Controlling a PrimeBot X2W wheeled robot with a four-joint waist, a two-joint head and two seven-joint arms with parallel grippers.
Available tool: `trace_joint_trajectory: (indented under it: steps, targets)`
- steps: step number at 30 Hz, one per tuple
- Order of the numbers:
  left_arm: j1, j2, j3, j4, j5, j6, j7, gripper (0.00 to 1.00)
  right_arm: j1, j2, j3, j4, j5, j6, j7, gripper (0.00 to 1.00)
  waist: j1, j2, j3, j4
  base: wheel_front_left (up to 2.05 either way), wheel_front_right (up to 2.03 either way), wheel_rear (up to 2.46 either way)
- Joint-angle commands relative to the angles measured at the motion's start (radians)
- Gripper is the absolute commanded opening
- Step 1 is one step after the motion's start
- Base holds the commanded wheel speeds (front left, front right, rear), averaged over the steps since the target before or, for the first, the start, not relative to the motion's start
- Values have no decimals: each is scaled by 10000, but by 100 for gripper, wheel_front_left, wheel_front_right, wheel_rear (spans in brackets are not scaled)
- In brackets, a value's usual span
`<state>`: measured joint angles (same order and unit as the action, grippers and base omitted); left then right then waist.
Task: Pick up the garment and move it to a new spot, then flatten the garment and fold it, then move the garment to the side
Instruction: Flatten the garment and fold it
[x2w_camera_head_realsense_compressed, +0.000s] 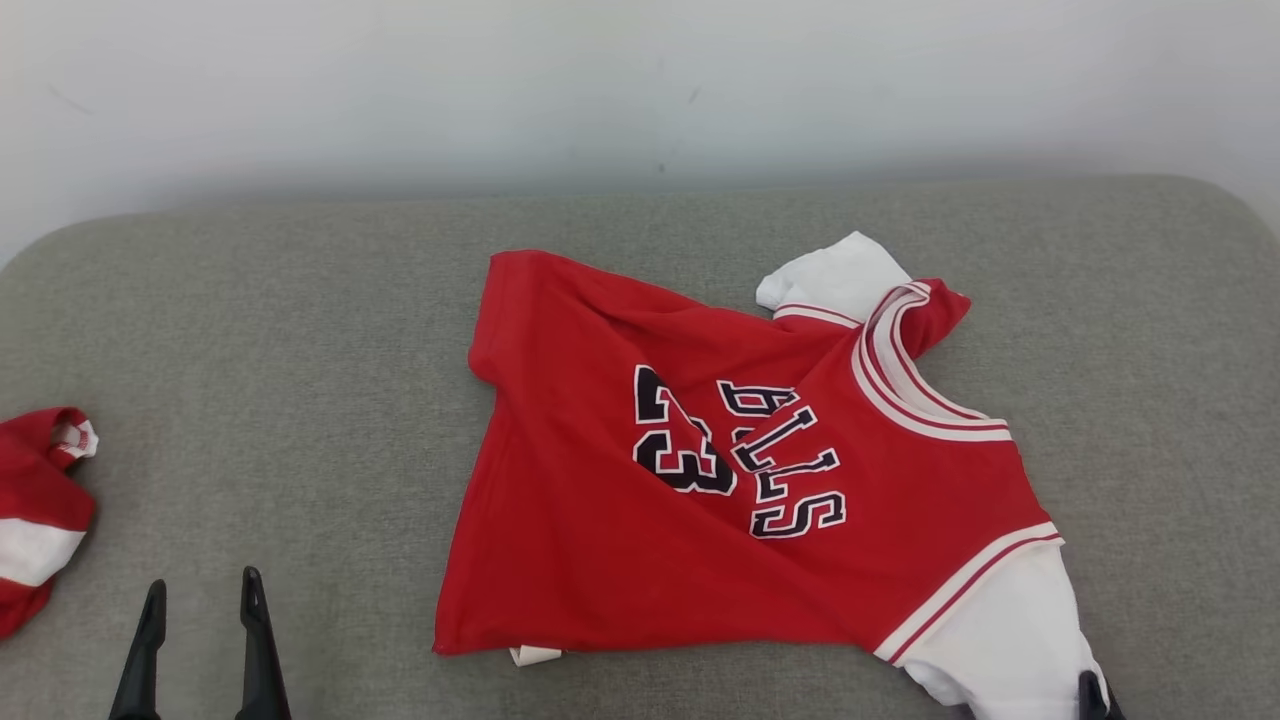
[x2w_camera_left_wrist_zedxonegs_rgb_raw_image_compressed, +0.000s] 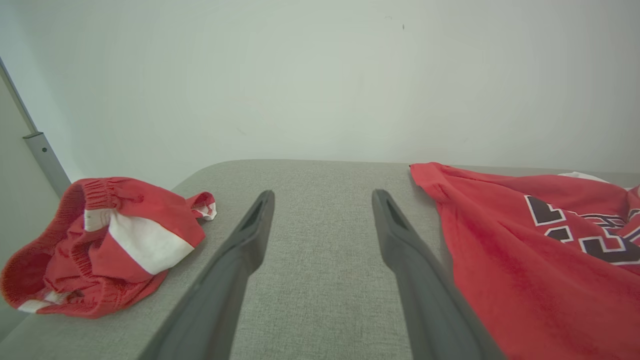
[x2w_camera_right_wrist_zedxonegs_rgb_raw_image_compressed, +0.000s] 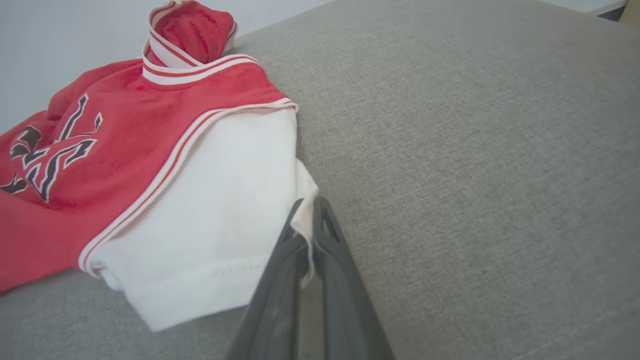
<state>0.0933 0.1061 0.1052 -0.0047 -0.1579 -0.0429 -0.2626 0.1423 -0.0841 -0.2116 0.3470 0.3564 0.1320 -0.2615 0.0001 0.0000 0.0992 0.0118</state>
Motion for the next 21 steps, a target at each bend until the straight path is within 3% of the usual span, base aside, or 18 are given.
trace_joint_trajectory:
  steps: [1,2,12,21]
  targets:
    - [-56,-50,37,35,101,-23,-32,100,50,-17,-59,-89,61,-27,-45,54,-1,0,70,-128,0,0,0]
    - [-78,-78,62,64,126,-80,-32,100,104,-44,-99,-124,67,-27,-45,100,-1,0,66,-159,0,0,0]
    - [-75,-250,2,416,401,-447,-32,100,349,-387,-487,-430,-357,-27,-12,100,-1,0,-181,-147,0,0,0]
    - [-40,-313,-1539,2023,588,-786,-32,100,-39,-645,-279,398,-908,-27,345,100,-1,0,-108,-11,0,0,0]
